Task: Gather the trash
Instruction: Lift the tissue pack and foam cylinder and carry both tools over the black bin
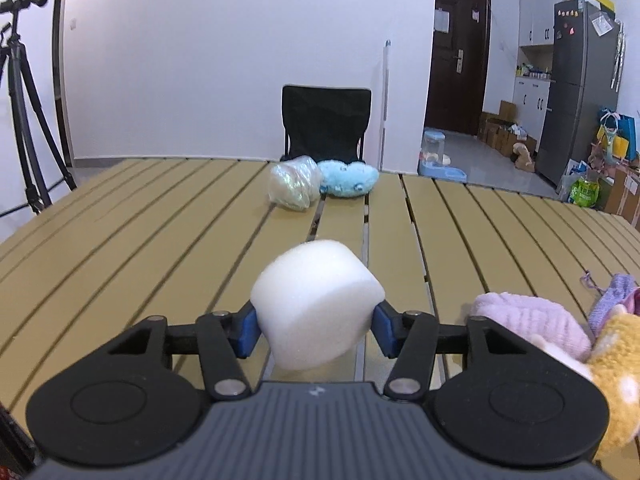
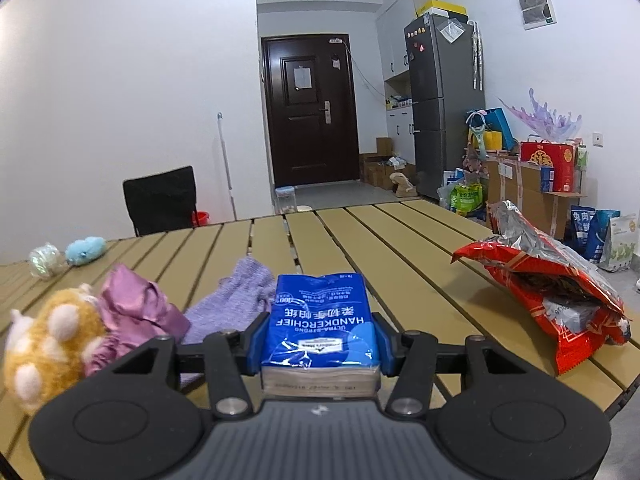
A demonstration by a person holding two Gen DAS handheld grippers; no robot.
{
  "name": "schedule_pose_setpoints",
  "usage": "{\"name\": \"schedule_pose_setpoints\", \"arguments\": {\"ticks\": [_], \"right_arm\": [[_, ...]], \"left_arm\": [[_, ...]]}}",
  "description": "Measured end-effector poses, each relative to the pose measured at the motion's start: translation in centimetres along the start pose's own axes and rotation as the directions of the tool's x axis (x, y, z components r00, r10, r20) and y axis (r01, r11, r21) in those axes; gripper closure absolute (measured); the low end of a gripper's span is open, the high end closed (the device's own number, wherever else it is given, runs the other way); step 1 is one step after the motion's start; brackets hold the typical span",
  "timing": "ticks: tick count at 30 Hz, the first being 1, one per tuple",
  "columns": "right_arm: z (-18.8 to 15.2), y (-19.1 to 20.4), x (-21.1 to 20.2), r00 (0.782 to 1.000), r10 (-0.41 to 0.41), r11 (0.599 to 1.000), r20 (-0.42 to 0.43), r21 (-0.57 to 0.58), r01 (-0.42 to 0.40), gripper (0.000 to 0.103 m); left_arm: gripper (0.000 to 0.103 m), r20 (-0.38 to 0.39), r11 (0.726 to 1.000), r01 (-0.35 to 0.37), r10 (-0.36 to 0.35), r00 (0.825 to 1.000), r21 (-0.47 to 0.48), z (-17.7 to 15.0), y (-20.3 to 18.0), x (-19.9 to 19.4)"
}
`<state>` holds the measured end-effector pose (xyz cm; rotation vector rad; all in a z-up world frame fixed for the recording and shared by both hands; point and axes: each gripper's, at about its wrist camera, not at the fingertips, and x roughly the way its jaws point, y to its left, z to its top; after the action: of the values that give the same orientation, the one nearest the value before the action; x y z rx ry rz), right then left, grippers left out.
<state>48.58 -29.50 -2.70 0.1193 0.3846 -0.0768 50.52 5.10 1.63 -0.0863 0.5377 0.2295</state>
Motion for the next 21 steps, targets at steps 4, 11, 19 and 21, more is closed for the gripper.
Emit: {"name": "schedule_pose_setpoints", "arguments": {"ticks": [4, 11, 19, 21], "right_arm": [[0.1, 0.4, -1.5, 1.000, 0.019, 1.000, 0.018, 0.004, -0.019, 0.052], [-0.1, 1.3, -4.5, 0.998, 0.046, 0.999, 0.049, -0.008, -0.046, 0.052], [-1.2, 1.8, -8.4, 0.995, 0.075, 0.997, 0.071, -0.010, -0.075, 0.052], [-1.6, 2.0, -9.3, 0.994, 0.086, 0.996, 0.074, -0.012, -0.085, 0.052]], "left_arm": [[0.047, 0.029, 1.000, 0.014, -0.014, 0.999, -0.004, 0.0, 0.1, -2.3], [0.047, 0.062, 0.998, 0.066, -0.066, 0.996, 0.002, -0.6, -0.2, -5.8], [0.047, 0.096, 0.992, 0.123, -0.122, 0.988, -0.006, -2.7, 0.0, -10.2], [0.047, 0.101, 0.991, 0.136, -0.134, 0.986, -0.008, -3.3, 0.3, -11.4]]}}
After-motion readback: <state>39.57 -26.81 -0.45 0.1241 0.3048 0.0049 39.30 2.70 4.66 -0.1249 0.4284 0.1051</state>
